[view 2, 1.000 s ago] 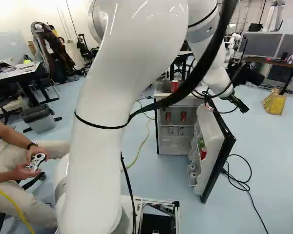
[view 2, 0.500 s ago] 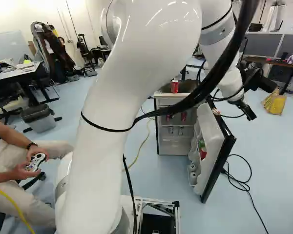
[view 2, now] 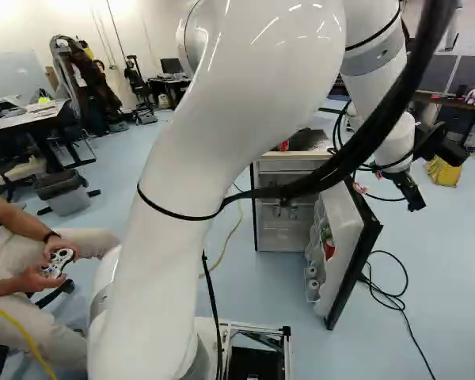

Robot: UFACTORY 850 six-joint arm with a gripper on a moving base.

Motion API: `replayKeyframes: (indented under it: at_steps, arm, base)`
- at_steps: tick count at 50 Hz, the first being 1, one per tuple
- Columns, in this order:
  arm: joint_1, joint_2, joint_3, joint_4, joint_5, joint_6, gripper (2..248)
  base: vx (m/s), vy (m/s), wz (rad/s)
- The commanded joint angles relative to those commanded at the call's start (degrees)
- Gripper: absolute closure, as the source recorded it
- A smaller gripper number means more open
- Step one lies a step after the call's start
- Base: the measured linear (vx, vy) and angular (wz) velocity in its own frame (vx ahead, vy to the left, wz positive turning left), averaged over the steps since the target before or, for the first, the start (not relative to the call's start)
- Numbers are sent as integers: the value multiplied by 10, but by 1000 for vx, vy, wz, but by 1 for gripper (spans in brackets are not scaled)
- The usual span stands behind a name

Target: Grab a drink from the fridge

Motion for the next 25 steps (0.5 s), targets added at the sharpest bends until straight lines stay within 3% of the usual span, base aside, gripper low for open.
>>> replayKeyframes:
  at_steps: [25]
  arm:
    - [-9,8,11,0,-50,0,3]
  base:
    - [0,0,0]
